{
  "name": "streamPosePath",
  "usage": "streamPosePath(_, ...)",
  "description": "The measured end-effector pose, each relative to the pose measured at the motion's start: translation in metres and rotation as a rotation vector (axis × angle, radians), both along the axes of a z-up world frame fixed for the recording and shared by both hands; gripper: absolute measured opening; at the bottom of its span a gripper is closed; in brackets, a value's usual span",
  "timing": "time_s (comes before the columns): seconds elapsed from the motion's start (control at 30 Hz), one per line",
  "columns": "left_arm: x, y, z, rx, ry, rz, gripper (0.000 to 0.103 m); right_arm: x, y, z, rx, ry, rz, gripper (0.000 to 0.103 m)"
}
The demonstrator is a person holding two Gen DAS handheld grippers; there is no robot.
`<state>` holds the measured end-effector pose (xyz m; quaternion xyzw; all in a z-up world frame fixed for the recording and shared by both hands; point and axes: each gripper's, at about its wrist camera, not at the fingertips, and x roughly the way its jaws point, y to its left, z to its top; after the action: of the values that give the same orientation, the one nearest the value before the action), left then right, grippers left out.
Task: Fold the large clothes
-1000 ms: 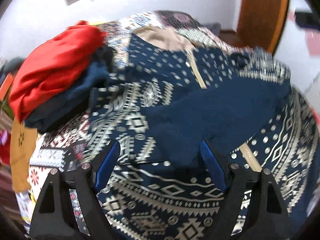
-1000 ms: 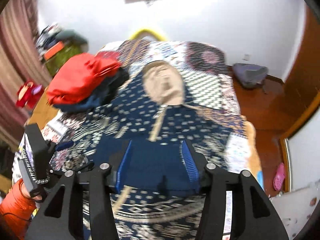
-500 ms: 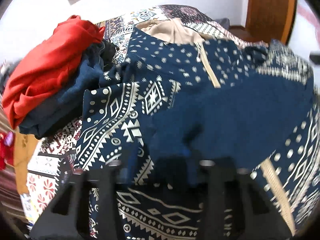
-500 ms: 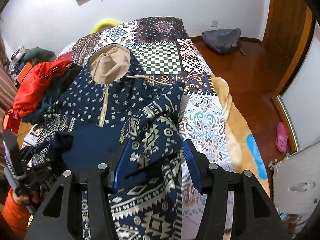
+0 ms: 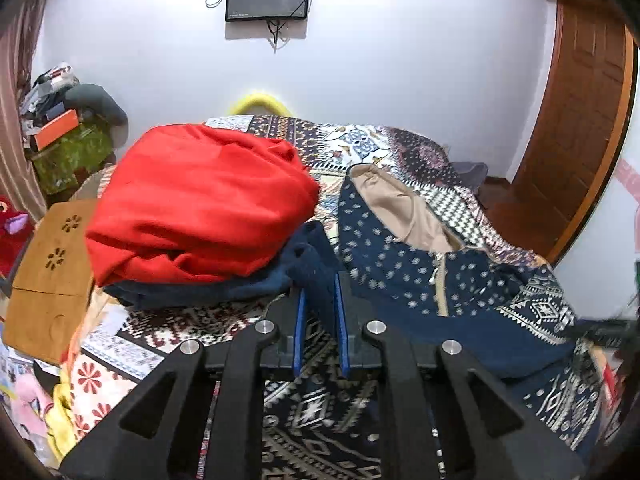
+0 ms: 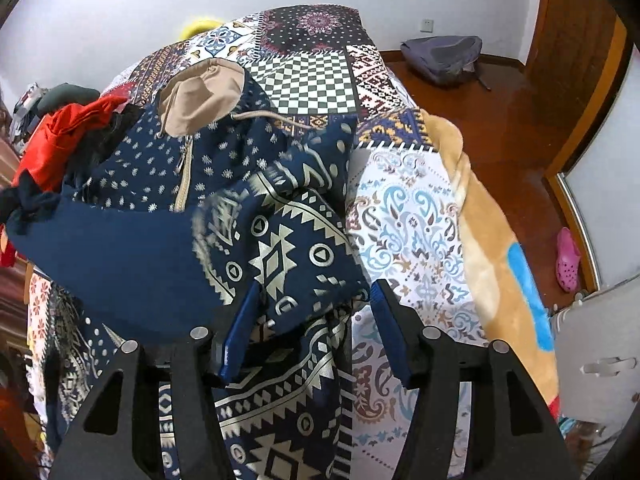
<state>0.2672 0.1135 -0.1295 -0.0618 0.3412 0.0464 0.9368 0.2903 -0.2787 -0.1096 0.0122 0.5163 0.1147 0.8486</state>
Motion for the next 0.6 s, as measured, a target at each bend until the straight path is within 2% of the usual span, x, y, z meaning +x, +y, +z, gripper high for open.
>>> streamPosePath(0.1,0.000,0.005,-0.027,0.019,0.082,0.022,0.013,0.004,0.003,0.007,-0.006,-0.037,-0.014,0.054)
streamPosePath(0.27,-0.006,0.014,-0.077,-0.002,0.243,0.043,0.014,0.004,0.006,-0.025,-0.014,0.046,-0.025,0.054)
streamPosePath(0.33,-0.010,0.016,-0.092,-0.004,0.310,0.031,0.016,-0.003,0.002,-0.031,0.012,0.034,-0.044,0.054)
streamPosePath(0.37,-0.015,0.018,-0.096,-0.011,0.325,0.024,0.020,-0.006,-0.001,-0.030,0.026,0.021,-0.052,0.056)
streamPosePath(0.43,-0.025,0.024,-0.101,-0.007,0.337,0.035,0.041,-0.007,-0.004,-0.028,0.043,0.034,-0.067,0.056)
streamPosePath(0.47,-0.029,0.027,-0.102,0.007,0.339,0.051,0.059,-0.006,-0.005,-0.026,0.050,0.042,-0.075,0.056)
streamPosePath(0.5,-0.035,0.031,-0.100,0.027,0.333,0.074,0.068,-0.006,-0.005,-0.025,0.054,0.048,-0.080,0.056)
streamPosePath(0.6,-0.044,0.039,-0.094,0.043,0.330,0.096,0.068,-0.006,-0.001,-0.017,0.033,0.034,-0.068,0.056)
